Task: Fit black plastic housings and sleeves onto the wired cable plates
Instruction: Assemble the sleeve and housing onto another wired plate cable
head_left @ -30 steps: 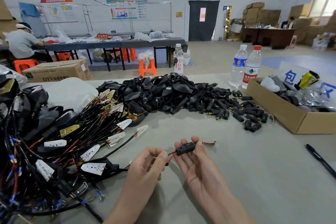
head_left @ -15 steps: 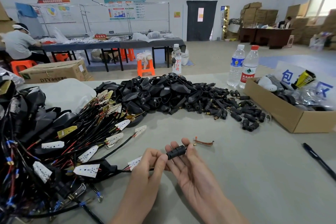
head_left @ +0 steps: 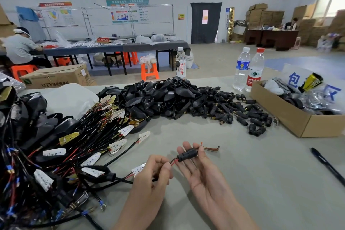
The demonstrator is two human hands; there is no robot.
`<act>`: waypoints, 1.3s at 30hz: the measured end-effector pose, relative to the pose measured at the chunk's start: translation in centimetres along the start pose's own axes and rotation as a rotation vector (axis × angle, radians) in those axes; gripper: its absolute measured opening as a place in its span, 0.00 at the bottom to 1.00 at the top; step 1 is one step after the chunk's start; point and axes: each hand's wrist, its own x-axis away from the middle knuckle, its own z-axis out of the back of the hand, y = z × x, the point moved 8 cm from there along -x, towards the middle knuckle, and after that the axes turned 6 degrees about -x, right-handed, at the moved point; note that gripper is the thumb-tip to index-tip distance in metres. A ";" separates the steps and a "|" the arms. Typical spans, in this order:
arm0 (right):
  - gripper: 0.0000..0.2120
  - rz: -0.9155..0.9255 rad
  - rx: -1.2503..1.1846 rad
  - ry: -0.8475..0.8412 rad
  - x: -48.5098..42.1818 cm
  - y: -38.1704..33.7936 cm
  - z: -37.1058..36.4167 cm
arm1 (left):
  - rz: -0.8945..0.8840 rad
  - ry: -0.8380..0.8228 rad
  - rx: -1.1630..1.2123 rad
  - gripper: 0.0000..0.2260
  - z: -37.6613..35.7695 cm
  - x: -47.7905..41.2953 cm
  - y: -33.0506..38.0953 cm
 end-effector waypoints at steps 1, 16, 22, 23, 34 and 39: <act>0.12 -0.001 0.007 0.001 0.0 0.0 -0.1 | -0.011 -0.003 -0.018 0.04 0.0 0.0 0.1; 0.11 0.053 0.019 0.043 -0.1 -1.3 0.2 | -0.087 0.015 -0.416 0.08 0.6 0.3 1.1; 0.15 -0.033 0.116 0.020 0.4 0.4 -0.1 | -0.137 0.092 -0.449 0.08 1.3 0.6 2.5; 0.14 -0.046 0.131 0.018 0.4 0.8 -0.2 | -0.125 0.098 -0.446 0.08 1.5 0.6 2.5; 0.08 0.019 0.217 0.038 0.4 -0.7 0.1 | -0.060 0.083 -0.449 0.02 1.7 0.7 2.4; 0.07 0.021 0.197 0.055 0.3 -0.6 0.3 | -0.072 0.073 -0.472 0.03 1.8 0.6 2.4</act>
